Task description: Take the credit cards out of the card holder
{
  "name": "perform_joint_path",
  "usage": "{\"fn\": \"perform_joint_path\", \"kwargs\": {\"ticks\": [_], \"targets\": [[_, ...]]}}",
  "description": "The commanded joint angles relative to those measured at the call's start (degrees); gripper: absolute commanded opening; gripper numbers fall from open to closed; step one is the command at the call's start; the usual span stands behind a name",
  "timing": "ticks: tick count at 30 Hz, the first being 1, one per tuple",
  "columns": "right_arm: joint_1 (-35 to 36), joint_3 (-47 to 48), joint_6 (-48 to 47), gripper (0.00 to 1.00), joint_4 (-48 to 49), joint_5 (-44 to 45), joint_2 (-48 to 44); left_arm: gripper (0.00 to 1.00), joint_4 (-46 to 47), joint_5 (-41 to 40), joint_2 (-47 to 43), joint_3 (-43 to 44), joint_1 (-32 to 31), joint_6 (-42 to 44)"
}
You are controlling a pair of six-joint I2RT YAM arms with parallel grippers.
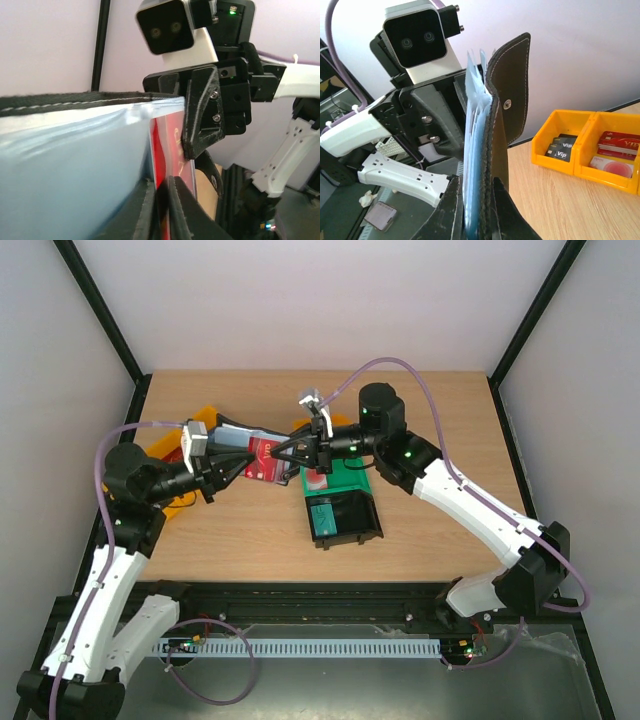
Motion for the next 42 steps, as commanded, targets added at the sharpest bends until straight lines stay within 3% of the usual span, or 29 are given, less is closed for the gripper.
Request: {"fn": "perform_joint_path", "kwargs": {"ticks": [1,5,12,16,22,24,29,42], "targets": [[1.1,2.2,-1.1,0.02,6.8,-0.7,-0.4,0.03,-1.9,5.8,1.0,-0.3,-1.6,2.2],[0.3,1.4,-3.6,0.02,3.9,0.8,-1.6,0.02,-1.9,7.7,0.2,0.7,-1.2,1.4],[-1.5,-1.7,-2.1,0.22,4.0,-0.9,-3.4,0.02,11.0,5.8,-0.6,-2.4,1.1,-11.4],[-1.4,-2.1,-1.8,0.24,3.6,-1.7,-3.6,0.02,14.3,4.8,-0.4,-2.8,1.2,-13.3],[-1.4,-2.7,-2.4,0.39,2.4,-4.4,-2.9,0.02,18.3,4.0,-0.6,-3.4,2.5,-17.3],[-1.5,-2.7,-2.1,0.35,2.1,-4.9,-2.5,0.02,20.1,3.9,-0.8,-4.2,2.8,-19.0],[-1.6,-2.3,-2.1,0.03,2.2,-4.9,-2.4,0.02,20.4,4.2,-1.0,-4.6,2.8,-19.6],[-6.6,-1.7,-8.3,0.02,-7.4,-6.1,-5.2,0.02,18.8,6.8,-1.1,-5.0,3.2,-18.7]]}}
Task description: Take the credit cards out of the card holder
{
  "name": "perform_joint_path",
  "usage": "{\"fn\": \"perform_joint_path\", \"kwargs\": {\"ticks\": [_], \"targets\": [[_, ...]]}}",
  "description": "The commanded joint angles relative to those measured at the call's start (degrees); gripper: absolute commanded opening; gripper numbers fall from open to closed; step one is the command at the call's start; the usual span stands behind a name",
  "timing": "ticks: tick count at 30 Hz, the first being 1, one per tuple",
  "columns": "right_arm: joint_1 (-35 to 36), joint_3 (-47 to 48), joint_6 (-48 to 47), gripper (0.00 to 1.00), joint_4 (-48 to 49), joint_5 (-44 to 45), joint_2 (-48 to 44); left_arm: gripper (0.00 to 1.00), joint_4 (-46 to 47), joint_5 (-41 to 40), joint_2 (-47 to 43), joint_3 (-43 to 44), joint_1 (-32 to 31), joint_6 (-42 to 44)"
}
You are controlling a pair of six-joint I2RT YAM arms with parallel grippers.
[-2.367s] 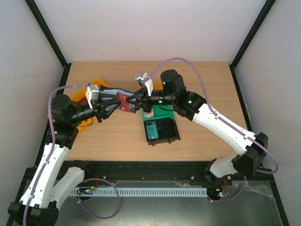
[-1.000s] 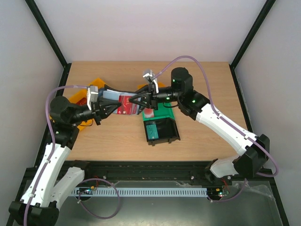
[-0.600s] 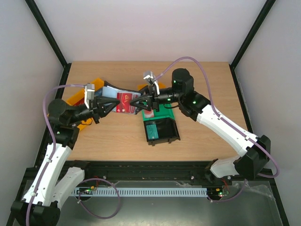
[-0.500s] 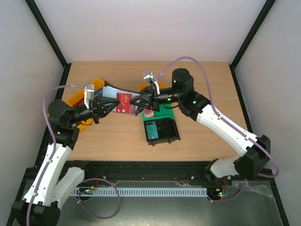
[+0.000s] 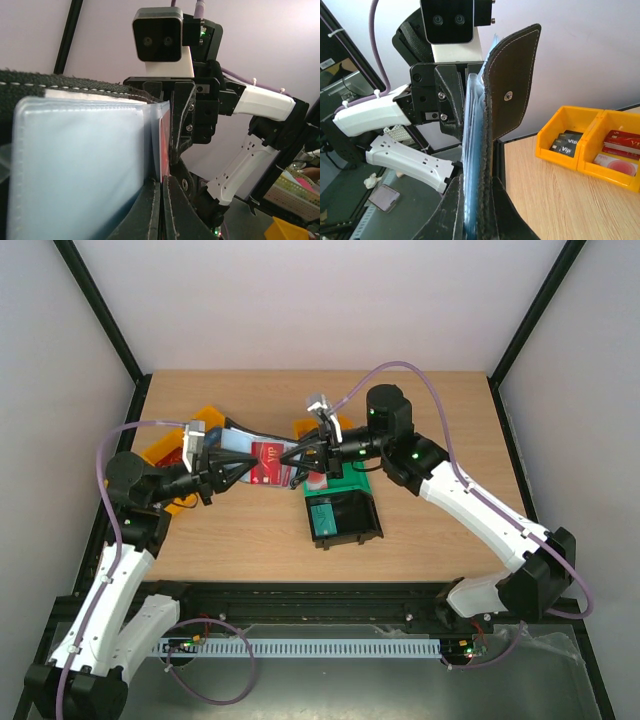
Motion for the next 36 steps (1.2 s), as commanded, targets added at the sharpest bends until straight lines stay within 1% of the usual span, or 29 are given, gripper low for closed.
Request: {"fn": "perform_joint_path", "kwargs": {"ticks": [1,11,15,17,19,20,22,24,28,32,36], "targets": [[-3.8,0.7,-4.5,0.02,-6.9,-0.8,-3.3,0.02,2.2,1.1,-0.9,-0.1,0.9,0.9],[-5.1,0.7,-5.8,0.02,-9.2,-1.2,-3.6,0.02,-0.8,1.8,-1.1,0.1,0.8,3.3],[-4.7,0.1,0.5,0.02,-3.2,-2.5,-2.1,0.02,-0.9,0.1,-1.0,-0.3,-0.5,4.1],[-4.3,0.7,1.2,0.02,-2.4,-3.1,-1.1,0.02,-0.4,-0.6,-0.5,-0.7,-1.0,3.4],[-4.1,1.7,1.1,0.02,-2.3,-4.1,-0.7,0.06,-0.6,-1.0,-0.3,-0.4,-1.0,3.0],[-4.2,2.1,0.8,0.02,-2.4,-4.1,-0.9,0.09,-0.4,-0.8,-0.3,-0.3,-1.0,2.9],[-4.1,2.1,0.2,0.02,-2.5,-3.9,-1.4,0.21,-0.6,-0.3,-0.4,-0.2,-1.0,3.3],[-4.1,2.0,-0.4,0.02,-3.3,-3.9,-1.5,0.24,-2.5,-0.3,-0.5,-0.2,-0.8,4.7],[-4.1,1.8,-0.4,0.02,-4.1,-4.1,-1.4,0.22,-4.0,-1.4,-0.5,-0.9,-0.7,5.7],[-4.1,1.8,0.6,0.02,-2.6,-4.1,-1.4,0.25,-6.9,-3.6,0.7,0.1,-1.4,8.9],[-3.9,1.9,2.1,0.02,-0.8,-4.5,-1.0,0.19,-7.9,-4.8,2.2,0.9,-2.8,9.8]]}}
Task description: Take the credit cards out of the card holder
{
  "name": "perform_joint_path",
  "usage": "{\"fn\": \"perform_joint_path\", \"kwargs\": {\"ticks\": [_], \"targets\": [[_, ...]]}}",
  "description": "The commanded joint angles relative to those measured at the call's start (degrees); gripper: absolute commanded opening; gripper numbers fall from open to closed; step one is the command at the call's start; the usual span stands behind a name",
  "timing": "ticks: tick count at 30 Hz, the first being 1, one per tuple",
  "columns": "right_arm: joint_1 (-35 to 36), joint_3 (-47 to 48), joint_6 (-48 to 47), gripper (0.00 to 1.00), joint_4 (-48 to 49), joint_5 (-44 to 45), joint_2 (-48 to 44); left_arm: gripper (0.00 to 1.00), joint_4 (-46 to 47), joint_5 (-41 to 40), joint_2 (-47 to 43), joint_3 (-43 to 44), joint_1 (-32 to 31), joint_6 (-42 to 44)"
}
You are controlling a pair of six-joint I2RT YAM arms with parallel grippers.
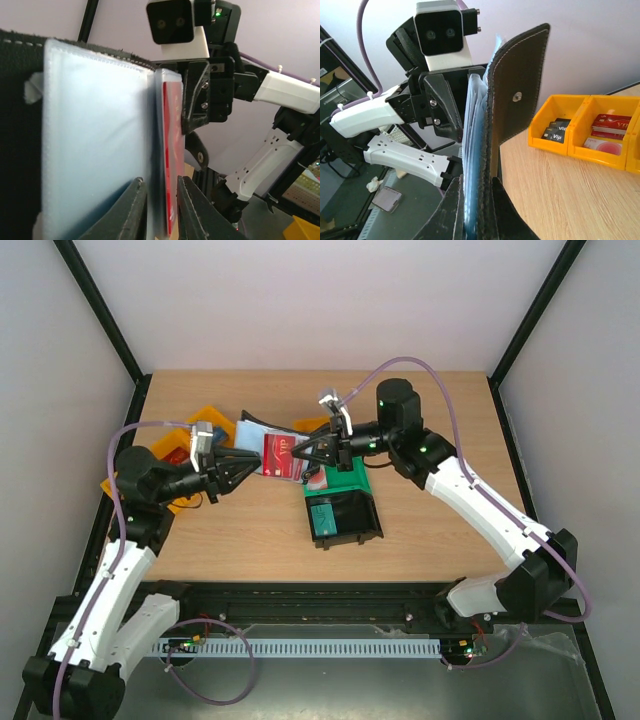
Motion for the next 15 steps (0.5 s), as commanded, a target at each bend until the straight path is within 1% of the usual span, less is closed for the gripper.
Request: {"fn": "perform_joint_path", "kwargs": {"ticks": [1,7,9,10,12,15], "targets": [[0.3,1.7,1.8,0.02,3.3,-1.7,-1.0,0.19,-3.0,-2.1,1.6,1.7,-1.1,3.4],[0.7,1.8,1.8,0.02,3.6,-1.0,-0.9,0.19,-3.0,-1.5,2.6,2.0,-2.6,4.6],[0.9,1.7,1.8,0.02,3.6,-1.0,-0.8,0.18,-2.9,-1.1,3.0,2.3,-2.9,4.9],[1.0,1.7,1.8,0.01,3.5,-1.0,-0.7,0.15,-2.7,-0.9,3.1,2.3,-3.1,5.1],[1.1,1.8,1.8,0.02,3.6,-1.1,-0.7,0.03,-3.0,-1.0,3.2,2.5,-3.3,5.5],[1.1,1.8,1.4,0.02,3.3,-1.2,-0.9,0.02,-2.9,-1.0,3.2,2.5,-3.2,5.0]]}}
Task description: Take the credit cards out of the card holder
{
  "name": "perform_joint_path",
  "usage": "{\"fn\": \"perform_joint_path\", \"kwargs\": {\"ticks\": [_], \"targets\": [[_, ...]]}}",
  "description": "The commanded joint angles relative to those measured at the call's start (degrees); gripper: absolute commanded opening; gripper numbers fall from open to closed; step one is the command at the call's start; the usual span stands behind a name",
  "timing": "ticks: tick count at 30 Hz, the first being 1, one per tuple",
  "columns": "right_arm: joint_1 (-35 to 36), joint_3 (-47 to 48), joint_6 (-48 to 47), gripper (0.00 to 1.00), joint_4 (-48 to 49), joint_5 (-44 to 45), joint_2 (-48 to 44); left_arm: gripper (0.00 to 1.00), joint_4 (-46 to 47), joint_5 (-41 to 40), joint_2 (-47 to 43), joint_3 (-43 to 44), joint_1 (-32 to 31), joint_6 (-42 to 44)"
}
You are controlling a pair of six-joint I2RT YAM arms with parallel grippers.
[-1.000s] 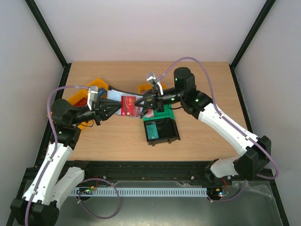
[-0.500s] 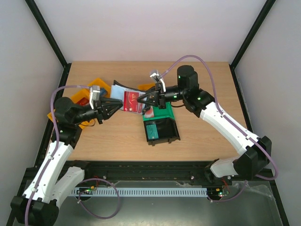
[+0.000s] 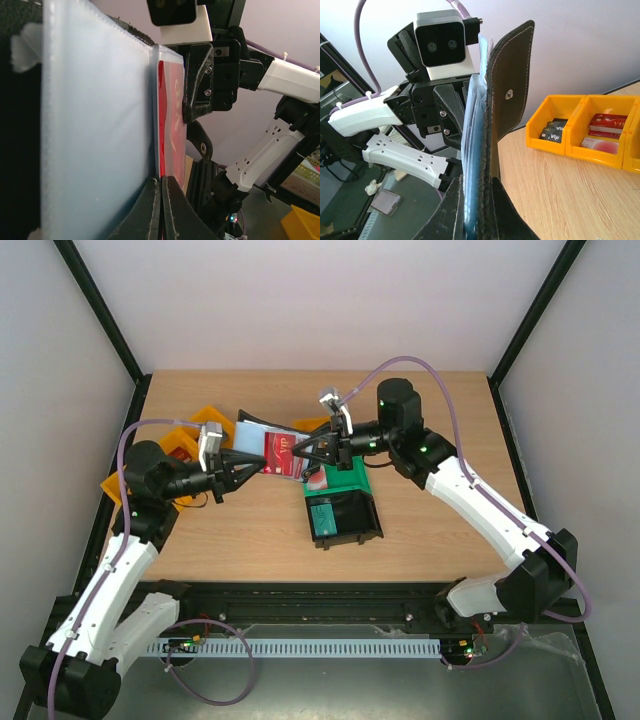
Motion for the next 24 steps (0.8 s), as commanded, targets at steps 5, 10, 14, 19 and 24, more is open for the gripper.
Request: {"fn": "perform_joint_path", "kwargs": {"ticks": [5,10,14,19,24], "targets": [[0.4,1.5,-3.5,0.02,-0.1,-1.5,-1.7,0.02,-1.7,-2.5,-0.5,2.8,0.6,-2.4],[-1.1,0.4,-4.5,0.02,-2.1,-1.5,-2.2,0.02,-2.8,-4.1,-1.6,3.0,3.7,-1.1],[-2.6,0.6,-6.8,0.02,-5.7,-1.0,-2.7,0.02,-5.7,-2.8,-2.3,3.9,5.0,2.7],[-2.8,0.6,-6.9,0.02,-5.7,-1.0,-3.0,0.02,-10.1,-1.1,-2.7,4.3,5.3,6.6],[-2.8,0.1,-4.5,0.02,-3.0,-1.8,-2.4,0.02,-9.5,-0.5,-2.8,4.3,5.4,7.4]]}}
